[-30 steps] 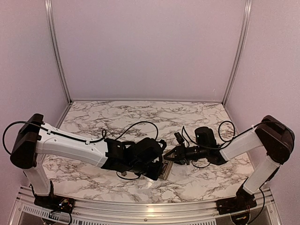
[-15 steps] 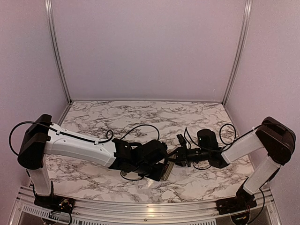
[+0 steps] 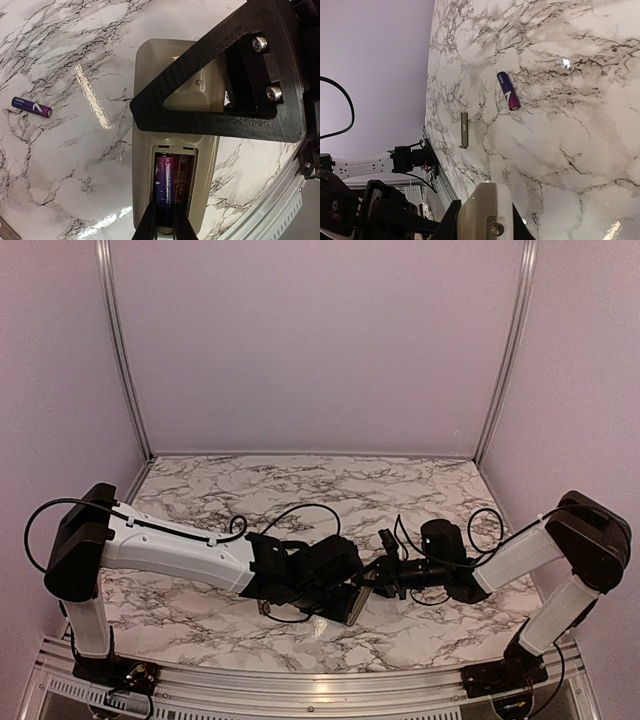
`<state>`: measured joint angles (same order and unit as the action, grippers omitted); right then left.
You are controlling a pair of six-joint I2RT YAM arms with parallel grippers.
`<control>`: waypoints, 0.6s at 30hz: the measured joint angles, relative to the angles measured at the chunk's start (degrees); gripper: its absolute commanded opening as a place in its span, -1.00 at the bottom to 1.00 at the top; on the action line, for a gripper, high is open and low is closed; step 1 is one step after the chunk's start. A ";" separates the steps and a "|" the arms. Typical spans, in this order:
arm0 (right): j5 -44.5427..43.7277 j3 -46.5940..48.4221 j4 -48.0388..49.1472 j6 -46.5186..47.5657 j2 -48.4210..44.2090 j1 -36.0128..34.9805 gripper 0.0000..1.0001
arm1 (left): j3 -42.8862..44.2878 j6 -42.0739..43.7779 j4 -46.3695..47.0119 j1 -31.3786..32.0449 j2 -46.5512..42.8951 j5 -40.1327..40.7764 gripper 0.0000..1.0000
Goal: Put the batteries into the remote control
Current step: Place the battery in the battery compartment.
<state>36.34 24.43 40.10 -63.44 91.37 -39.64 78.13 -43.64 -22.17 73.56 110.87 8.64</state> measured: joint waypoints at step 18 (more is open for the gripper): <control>-0.31 -0.37 1.55 -1.29 -0.11 -0.42 -1.00 | 0.00 -0.70 -1.22 -0.33 0.02 1.55 -0.43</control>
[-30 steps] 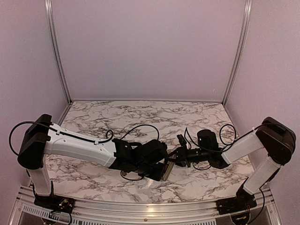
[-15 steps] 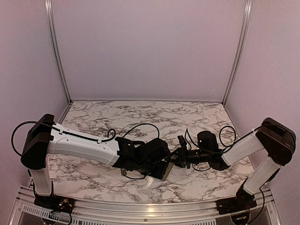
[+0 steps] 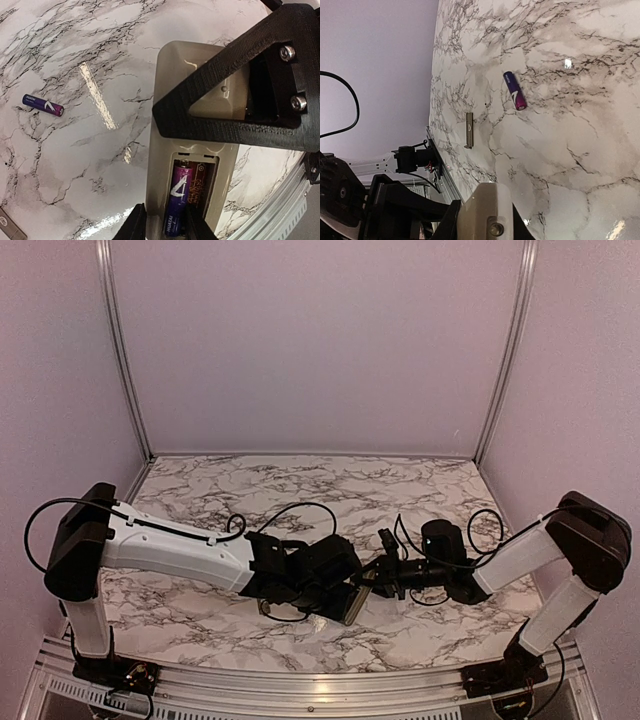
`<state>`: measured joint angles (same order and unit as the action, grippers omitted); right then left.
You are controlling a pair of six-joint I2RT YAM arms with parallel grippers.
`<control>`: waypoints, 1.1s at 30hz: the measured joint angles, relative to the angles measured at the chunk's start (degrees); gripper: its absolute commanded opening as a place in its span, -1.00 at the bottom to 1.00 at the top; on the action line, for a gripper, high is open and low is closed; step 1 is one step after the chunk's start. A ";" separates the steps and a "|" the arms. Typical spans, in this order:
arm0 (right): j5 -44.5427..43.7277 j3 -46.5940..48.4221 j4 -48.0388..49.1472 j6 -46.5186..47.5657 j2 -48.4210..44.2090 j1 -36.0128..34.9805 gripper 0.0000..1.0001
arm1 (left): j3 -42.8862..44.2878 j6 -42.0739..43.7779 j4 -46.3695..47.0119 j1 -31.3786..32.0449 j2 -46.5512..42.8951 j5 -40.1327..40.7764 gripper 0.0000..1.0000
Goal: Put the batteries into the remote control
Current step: Place the battery in the battery compartment.
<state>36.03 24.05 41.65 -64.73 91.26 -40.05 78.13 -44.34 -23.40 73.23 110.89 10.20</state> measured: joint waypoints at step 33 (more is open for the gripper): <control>4.44 -0.39 1.57 0.55 0.68 0.68 -1.00 | -8.09 5.01 5.66 -0.59 -7.45 -0.24 -0.10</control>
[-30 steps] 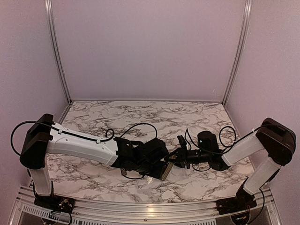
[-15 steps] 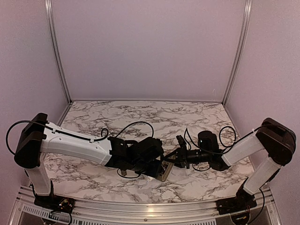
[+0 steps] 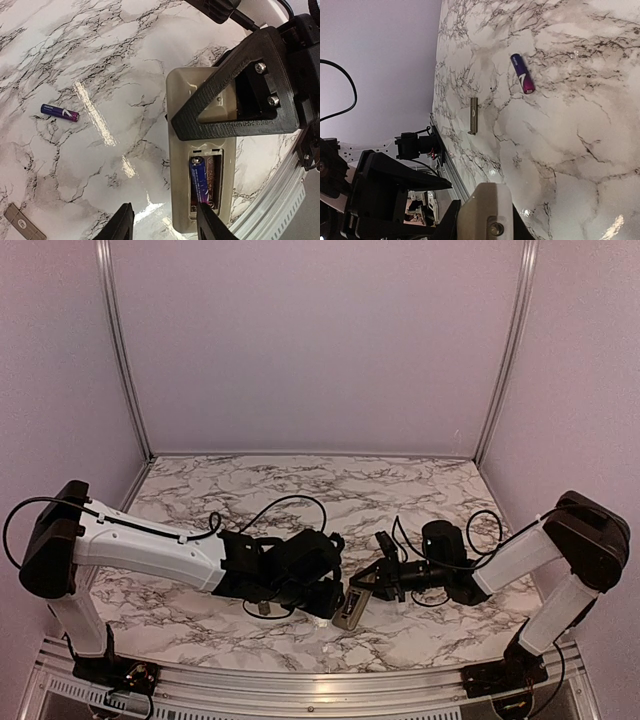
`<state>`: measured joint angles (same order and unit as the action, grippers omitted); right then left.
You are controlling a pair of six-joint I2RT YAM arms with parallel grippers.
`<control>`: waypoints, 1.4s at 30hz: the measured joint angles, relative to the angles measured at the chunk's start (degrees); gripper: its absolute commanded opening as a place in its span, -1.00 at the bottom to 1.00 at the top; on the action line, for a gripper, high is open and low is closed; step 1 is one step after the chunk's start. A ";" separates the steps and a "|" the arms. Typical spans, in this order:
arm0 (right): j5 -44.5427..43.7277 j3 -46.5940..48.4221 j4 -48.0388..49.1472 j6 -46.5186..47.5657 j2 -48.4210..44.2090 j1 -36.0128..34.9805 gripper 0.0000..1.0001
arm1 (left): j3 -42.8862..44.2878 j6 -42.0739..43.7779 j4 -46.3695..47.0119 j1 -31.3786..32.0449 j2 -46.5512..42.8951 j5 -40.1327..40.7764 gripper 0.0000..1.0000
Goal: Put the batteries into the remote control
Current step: Place the battery in the battery compartment, then pick up the battery from the battery compartment.
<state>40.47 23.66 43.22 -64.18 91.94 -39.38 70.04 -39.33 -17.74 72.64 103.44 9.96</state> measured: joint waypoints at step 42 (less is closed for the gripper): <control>-0.39 4.68 -9.07 4.83 0.00 -1.03 -1.00 | 3.85 0.59 2.08 -1.70 4.66 -2.93 -0.63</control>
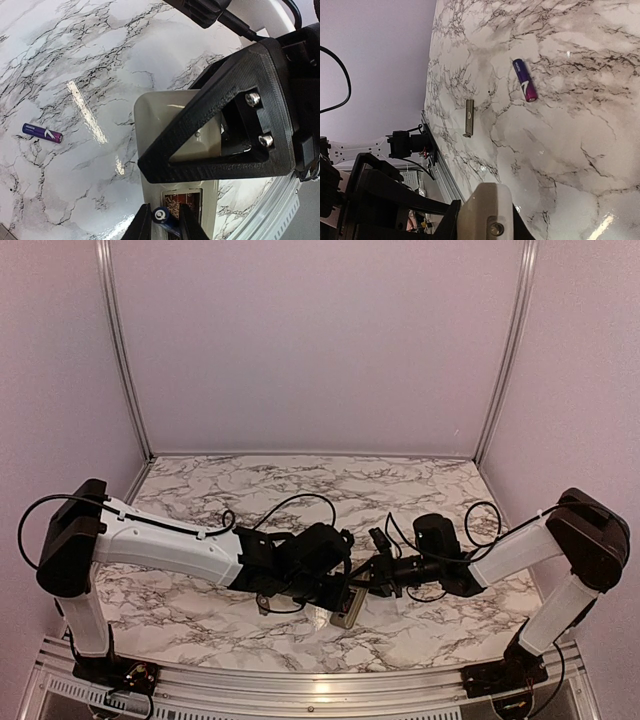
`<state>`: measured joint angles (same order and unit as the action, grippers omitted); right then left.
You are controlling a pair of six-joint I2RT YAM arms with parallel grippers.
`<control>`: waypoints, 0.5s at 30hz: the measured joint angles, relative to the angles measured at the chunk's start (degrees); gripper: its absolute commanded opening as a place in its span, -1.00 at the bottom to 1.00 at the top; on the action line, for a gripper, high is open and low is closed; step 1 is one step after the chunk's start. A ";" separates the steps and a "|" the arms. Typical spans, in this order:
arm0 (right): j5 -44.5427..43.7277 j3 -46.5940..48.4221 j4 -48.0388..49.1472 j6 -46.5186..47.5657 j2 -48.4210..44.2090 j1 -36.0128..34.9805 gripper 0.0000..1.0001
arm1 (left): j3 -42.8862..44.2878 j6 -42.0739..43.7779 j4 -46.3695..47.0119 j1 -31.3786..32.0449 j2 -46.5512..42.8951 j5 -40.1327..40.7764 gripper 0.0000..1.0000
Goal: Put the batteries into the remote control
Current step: Pick up the battery from the battery compartment.
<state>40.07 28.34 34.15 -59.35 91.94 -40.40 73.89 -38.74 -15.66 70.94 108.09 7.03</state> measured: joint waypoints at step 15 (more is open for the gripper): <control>-0.35 0.00 -0.42 0.35 0.00 0.63 -1.00 | -2.19 -2.64 0.50 -1.31 -1.16 -0.55 -1.00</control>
<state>39.72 28.34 33.74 -59.00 91.94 -39.77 71.70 -41.39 -15.16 69.63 106.94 6.48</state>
